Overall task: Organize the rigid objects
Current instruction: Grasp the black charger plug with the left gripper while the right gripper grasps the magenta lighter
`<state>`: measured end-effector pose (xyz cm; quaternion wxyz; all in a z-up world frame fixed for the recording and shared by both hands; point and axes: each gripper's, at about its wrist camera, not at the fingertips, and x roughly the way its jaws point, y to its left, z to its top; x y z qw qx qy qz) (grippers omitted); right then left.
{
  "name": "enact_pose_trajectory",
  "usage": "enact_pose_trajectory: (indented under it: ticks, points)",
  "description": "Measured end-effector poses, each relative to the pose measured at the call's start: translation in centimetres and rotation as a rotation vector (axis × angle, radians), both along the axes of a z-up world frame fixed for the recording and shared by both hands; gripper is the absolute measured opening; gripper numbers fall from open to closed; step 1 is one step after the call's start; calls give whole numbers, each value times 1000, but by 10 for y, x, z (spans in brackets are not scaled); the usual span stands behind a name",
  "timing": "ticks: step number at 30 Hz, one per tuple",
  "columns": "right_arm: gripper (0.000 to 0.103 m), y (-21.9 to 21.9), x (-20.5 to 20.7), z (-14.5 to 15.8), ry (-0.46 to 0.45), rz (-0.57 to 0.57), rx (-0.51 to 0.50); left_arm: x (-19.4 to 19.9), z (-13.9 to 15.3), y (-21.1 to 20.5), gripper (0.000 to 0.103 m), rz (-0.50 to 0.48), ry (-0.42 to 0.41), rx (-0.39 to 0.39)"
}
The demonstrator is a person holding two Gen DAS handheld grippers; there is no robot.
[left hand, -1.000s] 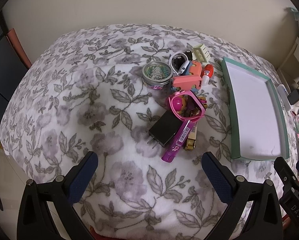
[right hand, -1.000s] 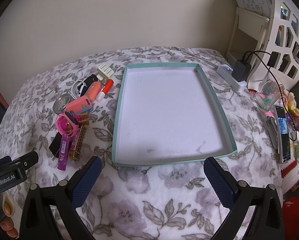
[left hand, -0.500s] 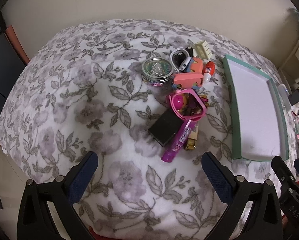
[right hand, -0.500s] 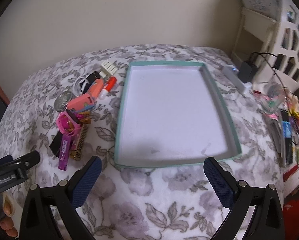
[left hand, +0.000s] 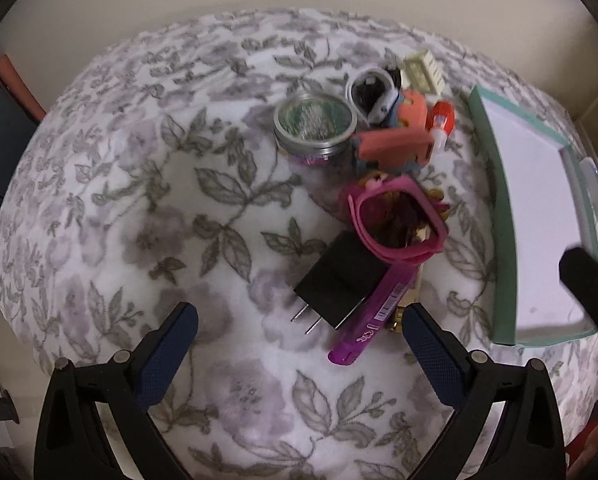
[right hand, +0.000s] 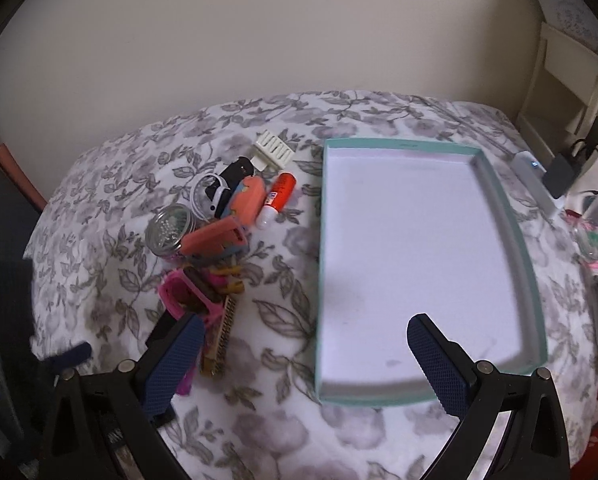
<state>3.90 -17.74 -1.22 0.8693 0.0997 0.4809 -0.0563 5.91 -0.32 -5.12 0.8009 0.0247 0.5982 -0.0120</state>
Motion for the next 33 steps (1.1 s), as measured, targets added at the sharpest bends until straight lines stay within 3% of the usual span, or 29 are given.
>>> enact_pose_trajectory:
  ticks: [2,8,13,21,23,25,33]
  points:
    - [103,2,7,-6,15,4,25,6,-6,2,91,-6,17,-41]
    - [96,11,14,-20,40,35,60,13,-11,23,91,55,22,-38]
    - [86,28,20,-39,89,78,92,18,-10,48,91,166,-4,-35]
    - [71,64,25,-60,140,163,134,22,-12,73,90,268,-42,-82]
    - [68,71,25,-63,148,176,135,21,-12,78,90,288,-44,-108]
    - [58,78,26,-65,155,193,132,20,-12,82,90,307,-44,-115]
    - [46,97,29,-74,163,230,86,16,-13,80,90,304,-35,-143]
